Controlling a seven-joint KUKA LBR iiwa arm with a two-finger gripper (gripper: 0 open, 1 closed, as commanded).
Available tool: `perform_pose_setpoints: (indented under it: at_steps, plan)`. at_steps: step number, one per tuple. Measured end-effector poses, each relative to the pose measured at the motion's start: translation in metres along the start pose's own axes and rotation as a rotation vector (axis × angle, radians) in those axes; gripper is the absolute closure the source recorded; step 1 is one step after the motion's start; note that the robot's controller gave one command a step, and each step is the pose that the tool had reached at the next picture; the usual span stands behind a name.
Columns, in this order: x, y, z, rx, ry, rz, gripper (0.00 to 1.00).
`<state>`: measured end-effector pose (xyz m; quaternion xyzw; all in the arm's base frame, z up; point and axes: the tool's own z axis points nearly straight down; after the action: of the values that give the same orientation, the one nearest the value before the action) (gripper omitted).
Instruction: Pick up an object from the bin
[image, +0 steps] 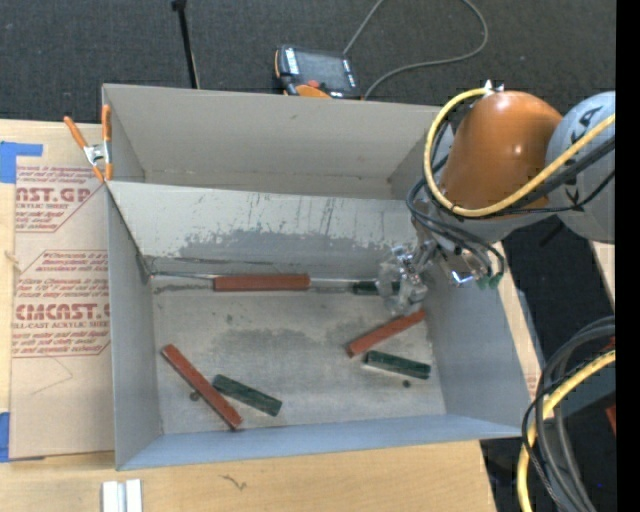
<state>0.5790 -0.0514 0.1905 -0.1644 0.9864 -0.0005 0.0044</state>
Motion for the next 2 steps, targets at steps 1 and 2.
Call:
perform_pose_setpoints:
  at_steps: [1, 2]
  plan:
    - [0.001, 0.000, 0.003, -0.003, 0.005, 0.002, 0.00]
    - [0.051, -0.010, 0.118, -0.007, 0.014, -0.175, 0.00]
